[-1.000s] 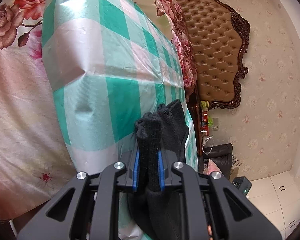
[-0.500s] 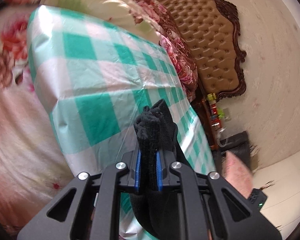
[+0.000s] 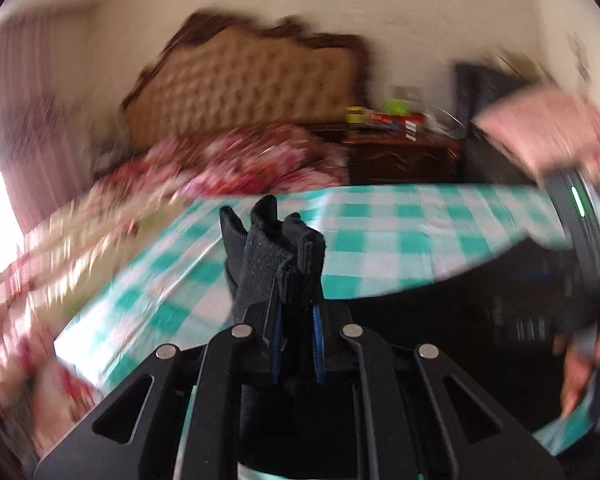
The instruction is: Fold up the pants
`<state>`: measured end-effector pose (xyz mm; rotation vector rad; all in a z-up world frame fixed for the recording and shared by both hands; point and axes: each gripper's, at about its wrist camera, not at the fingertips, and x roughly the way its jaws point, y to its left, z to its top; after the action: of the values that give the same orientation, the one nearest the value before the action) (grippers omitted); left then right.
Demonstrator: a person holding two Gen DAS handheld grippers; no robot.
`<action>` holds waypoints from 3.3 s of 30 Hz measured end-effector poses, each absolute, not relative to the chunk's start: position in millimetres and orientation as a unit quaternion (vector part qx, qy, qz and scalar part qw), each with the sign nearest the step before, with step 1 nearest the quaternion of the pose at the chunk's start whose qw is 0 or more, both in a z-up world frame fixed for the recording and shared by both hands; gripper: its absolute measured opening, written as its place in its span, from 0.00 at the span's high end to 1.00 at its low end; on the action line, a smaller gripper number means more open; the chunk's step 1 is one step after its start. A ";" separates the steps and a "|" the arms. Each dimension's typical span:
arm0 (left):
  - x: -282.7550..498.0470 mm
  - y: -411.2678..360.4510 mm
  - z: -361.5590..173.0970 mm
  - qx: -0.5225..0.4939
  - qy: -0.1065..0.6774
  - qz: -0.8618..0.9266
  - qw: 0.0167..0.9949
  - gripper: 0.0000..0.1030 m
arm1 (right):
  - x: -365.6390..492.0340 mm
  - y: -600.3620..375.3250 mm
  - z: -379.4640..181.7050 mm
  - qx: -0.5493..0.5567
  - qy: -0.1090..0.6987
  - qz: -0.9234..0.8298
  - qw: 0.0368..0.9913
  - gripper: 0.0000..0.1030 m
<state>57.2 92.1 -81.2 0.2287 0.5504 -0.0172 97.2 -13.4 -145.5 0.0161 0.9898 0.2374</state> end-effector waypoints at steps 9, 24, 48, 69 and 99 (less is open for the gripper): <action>15.7 -29.6 -195.3 0.354 0.279 -0.094 0.888 0.88 | 111.1 -108.3 -155.1 0.199 0.527 0.147 0.813 0.18; 11.0 -4.2 -152.2 0.240 0.257 -0.101 0.931 0.89 | 137.1 -3.1 -191.8 0.227 0.644 0.273 0.677 0.18; -0.6 -146.1 -187.1 0.328 0.235 -0.237 0.884 0.87 | 124.7 -126.0 -194.4 0.215 0.561 0.220 0.768 0.62; -11.7 -127.8 -162.6 0.264 0.223 -0.276 0.897 0.50 | 121.7 -135.4 -175.7 0.121 0.508 0.184 0.833 0.87; -41.7 8.7 -238.8 0.540 0.252 0.068 0.800 0.24 | 110.9 -112.7 -175.0 0.007 0.509 0.088 0.856 0.80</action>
<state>-41.7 8.7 -238.8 1.1580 0.5400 0.1455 110.9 -112.7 -175.0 0.0151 1.0688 0.1844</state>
